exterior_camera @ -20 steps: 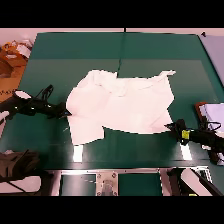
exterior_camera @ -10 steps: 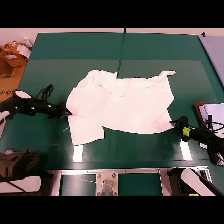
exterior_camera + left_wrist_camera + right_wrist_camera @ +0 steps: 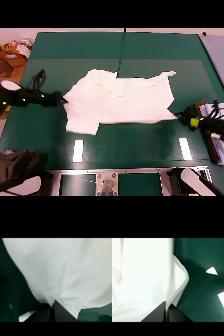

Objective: Fold the shirts.

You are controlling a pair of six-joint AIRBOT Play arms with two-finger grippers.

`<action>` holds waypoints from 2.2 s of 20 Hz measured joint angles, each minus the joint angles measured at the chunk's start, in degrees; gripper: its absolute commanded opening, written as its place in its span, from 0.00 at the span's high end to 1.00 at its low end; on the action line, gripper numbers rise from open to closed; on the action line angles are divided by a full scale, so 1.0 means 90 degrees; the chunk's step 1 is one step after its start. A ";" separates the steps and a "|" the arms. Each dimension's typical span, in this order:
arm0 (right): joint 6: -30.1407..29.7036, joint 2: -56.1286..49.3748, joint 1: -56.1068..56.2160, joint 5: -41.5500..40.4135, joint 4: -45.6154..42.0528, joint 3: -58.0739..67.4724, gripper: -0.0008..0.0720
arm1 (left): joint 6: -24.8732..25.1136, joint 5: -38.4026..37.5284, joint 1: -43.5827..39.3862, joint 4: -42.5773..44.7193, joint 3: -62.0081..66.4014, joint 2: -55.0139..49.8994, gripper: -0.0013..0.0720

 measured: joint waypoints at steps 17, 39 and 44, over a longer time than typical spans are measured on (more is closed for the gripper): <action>0.1299 0.2327 -0.0007 -0.0304 0.0765 0.7223 0.97 | 0.0017 0.0583 0.0005 0.0194 0.5612 0.3796 0.94; -0.0005 -0.2781 0.1838 -0.2331 0.0811 0.3468 0.97 | 0.0726 0.2645 -0.0947 -0.1243 0.1994 -0.1564 0.94; -0.0046 -0.4272 0.1965 -0.2395 0.0925 0.4741 0.97 | 0.0809 0.3640 -0.1037 -0.1523 0.2125 -0.2101 0.94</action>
